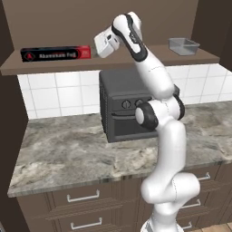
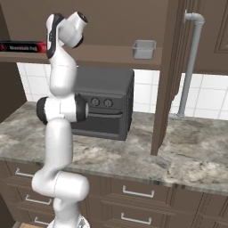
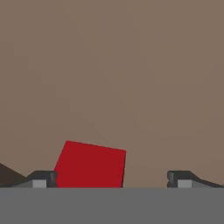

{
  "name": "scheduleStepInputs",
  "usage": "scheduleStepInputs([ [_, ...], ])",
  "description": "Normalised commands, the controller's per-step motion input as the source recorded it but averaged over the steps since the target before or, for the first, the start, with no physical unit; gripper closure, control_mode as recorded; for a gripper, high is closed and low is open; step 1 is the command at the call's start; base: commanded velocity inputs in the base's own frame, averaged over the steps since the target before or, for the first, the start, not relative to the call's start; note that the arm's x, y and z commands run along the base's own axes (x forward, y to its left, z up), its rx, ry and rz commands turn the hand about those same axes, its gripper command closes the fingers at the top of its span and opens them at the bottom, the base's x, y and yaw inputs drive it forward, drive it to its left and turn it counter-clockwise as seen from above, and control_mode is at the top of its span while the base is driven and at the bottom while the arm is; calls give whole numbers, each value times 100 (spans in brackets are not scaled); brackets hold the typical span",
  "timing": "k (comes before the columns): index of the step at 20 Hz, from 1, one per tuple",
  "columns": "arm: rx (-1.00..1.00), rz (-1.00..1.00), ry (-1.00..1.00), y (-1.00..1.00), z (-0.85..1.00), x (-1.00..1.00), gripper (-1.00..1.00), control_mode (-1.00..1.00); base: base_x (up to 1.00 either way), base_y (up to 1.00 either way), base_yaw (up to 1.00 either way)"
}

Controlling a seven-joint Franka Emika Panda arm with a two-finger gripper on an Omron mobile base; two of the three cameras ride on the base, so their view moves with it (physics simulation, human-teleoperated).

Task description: Retrieve the tupperware and aluminum foil from the cabinet and place them on the dining counter near the plate with shrimp and steak to prepare for storing leftovers.

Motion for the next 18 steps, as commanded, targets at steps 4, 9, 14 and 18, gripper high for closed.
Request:
scheduleStepInputs([
  [4, 0, 0, -8, 51, -6, 43, -100, -100, 0, 0, 0],
  [9, -2, 0, -1, 65, 0, 18, -100, -100, 0, 0, 0],
  [14, -10, -1, 0, 80, 0, 5, 100, -100, 0, 0, 0],
  [18, 0, -15, -7, -34, -4, -22, 100, -100, 0, 0, 0],
])
